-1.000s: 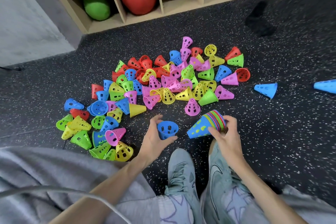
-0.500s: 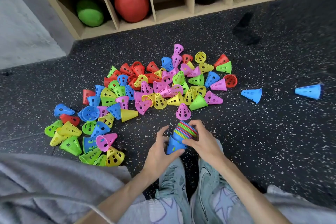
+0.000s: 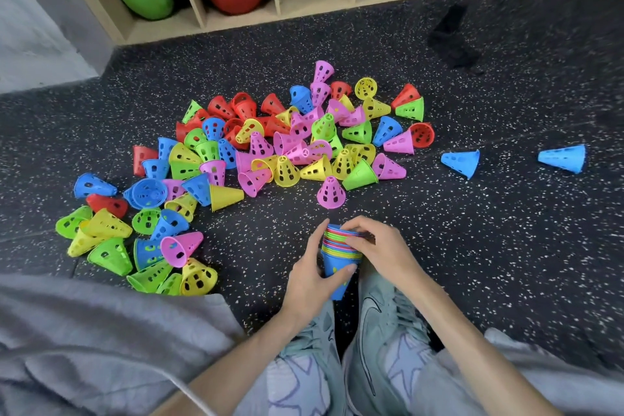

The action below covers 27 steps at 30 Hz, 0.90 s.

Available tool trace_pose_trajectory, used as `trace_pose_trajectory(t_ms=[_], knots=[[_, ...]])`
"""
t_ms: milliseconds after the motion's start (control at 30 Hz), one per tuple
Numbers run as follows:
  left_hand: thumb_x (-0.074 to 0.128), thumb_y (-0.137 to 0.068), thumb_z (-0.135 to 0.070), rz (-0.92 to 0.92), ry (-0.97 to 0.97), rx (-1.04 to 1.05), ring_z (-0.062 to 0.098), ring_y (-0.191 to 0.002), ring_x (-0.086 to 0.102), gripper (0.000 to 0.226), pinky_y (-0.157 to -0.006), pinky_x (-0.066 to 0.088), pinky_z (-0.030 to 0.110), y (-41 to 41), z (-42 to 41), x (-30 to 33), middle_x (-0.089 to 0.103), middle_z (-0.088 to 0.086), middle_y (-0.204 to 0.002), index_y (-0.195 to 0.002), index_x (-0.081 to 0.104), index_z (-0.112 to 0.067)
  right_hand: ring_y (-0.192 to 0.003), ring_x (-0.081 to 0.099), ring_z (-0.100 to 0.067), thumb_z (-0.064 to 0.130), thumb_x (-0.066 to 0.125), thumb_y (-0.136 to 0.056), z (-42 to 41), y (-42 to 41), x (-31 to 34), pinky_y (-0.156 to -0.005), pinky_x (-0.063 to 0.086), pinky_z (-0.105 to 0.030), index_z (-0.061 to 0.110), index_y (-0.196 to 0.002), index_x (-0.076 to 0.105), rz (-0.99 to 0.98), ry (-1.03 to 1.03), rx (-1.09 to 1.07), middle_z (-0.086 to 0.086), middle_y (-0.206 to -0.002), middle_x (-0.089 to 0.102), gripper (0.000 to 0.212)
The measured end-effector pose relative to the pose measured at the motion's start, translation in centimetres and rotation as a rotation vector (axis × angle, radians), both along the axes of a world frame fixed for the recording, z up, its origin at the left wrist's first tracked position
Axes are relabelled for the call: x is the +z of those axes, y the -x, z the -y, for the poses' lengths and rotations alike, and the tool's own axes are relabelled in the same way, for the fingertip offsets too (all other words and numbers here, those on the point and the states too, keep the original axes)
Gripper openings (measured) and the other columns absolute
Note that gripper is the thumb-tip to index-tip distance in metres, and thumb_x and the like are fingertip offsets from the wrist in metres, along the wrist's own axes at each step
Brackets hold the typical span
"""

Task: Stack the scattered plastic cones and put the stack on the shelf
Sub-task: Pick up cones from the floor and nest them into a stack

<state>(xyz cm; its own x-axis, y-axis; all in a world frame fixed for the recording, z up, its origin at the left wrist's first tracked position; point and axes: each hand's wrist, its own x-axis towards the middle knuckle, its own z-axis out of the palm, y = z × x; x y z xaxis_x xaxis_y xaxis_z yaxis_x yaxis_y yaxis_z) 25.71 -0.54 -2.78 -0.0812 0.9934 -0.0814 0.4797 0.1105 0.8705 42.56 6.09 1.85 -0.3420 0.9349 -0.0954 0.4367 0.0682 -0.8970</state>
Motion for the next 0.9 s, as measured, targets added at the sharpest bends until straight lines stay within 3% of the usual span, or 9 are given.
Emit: trace_pose_trajectory(t_ms=[100, 200, 367, 500, 567, 667, 767, 900], knots=[[0.080, -0.076, -0.056, -0.016, 0.061, -0.044, 0.003, -0.053, 0.050, 0.086, -0.054, 0.040, 0.026, -0.3, -0.7, -0.9, 0.063, -0.012, -0.073, -0.142, 0.026, -0.064, -0.090, 0.068, -0.007, 0.017, 0.068, -0.095, -0.5, -1.2, -0.6, -0.085, 0.054, -0.030, 0.021, -0.096, 0.077, -0.002, 0.023, -0.010, 0.012, -0.092, 0.075, 0.010], [0.081, -0.073, -0.057, -0.005, 0.107, -0.081, 0.009, -0.058, 0.056, 0.082, -0.063, 0.054, 0.041, -0.3, -0.9, -1.6, 0.071, -0.008, -0.084, -0.136, 0.029, -0.064, -0.092, 0.070, -0.011, 0.023, 0.062, -0.099, -0.9, -2.0, -1.2, -0.088, 0.055, -0.036, 0.022, -0.094, 0.077, -0.002, 0.069, 0.004, 0.011, -0.091, 0.076, 0.016], [0.084, -0.074, -0.050, 0.082, 0.106, -0.033, 0.018, -0.069, 0.067, 0.082, -0.074, 0.058, 0.050, -0.3, -1.2, -2.4, 0.073, -0.007, -0.090, -0.138, 0.033, -0.058, -0.095, 0.070, -0.004, 0.022, 0.055, -0.103, -3.3, -2.5, -1.8, -0.089, 0.054, -0.029, 0.028, -0.103, 0.074, -0.079, 0.070, -0.095, 0.007, -0.091, 0.077, 0.019], [0.085, -0.077, -0.047, 0.091, 0.096, -0.013, 0.013, -0.069, 0.069, 0.081, -0.072, 0.058, 0.043, -0.4, -1.4, -2.8, 0.073, -0.010, -0.091, -0.137, 0.032, -0.057, -0.106, 0.063, 0.000, 0.015, 0.058, -0.100, -6.8, -2.8, -2.6, -0.087, 0.045, -0.009, 0.023, -0.116, 0.073, 0.000, 0.022, -0.172, 0.008, -0.118, 0.071, 0.023], [0.086, -0.078, -0.045, 0.107, 0.088, -0.006, 0.009, -0.071, 0.069, 0.081, -0.069, 0.056, 0.033, -0.4, -1.5, -2.9, 0.073, -0.014, -0.093, -0.136, 0.032, -0.058, -0.122, 0.056, -0.012, 0.014, 0.060, -0.098, -9.2, -2.8, -3.7, -0.102, 0.044, -0.021, 0.023, -0.125, 0.069, 0.098, 0.023, -0.169, 0.002, -0.132, 0.060, 0.030], [0.086, -0.077, -0.047, 0.140, 0.096, 0.018, 0.008, -0.077, 0.071, 0.081, -0.077, 0.059, 0.038, -0.3, -1.5, -3.0, 0.074, -0.014, -0.095, -0.138, 0.032, -0.056, -0.143, 0.038, -0.021, 0.017, 0.062, -0.097, -12.2, -2.3, -4.8, -0.119, 0.032, -0.045, 0.028, -0.133, 0.064, 0.225, 0.046, -0.146, -0.006, -0.153, 0.042, 0.038], [0.081, -0.073, -0.059, 0.113, 0.123, 0.032, 0.007, -0.082, 0.071, 0.082, -0.082, 0.058, 0.043, -0.3, -1.4, -3.0, 0.074, -0.015, -0.097, -0.138, 0.030, -0.059, -0.144, 0.039, -0.027, 0.015, 0.062, -0.096, -14.6, -1.2, -5.2, -0.118, 0.033, -0.047, 0.026, -0.134, 0.064, 0.258, 0.036, -0.125, -0.009, -0.162, 0.031, 0.040], [0.077, -0.071, -0.064, 0.111, 0.150, 0.050, 0.008, -0.086, 0.072, 0.085, -0.084, 0.058, 0.047, -0.3, -1.4, -3.1, 0.074, -0.017, -0.101, -0.140, 0.027, -0.061, -0.135, 0.049, -0.026, 0.012, 0.064, -0.093, -16.5, -0.1, -5.9, -0.111, 0.041, -0.044, 0.021, -0.124, 0.070, 0.333, -0.015, -0.132, -0.008, -0.148, 0.052, 0.033]])
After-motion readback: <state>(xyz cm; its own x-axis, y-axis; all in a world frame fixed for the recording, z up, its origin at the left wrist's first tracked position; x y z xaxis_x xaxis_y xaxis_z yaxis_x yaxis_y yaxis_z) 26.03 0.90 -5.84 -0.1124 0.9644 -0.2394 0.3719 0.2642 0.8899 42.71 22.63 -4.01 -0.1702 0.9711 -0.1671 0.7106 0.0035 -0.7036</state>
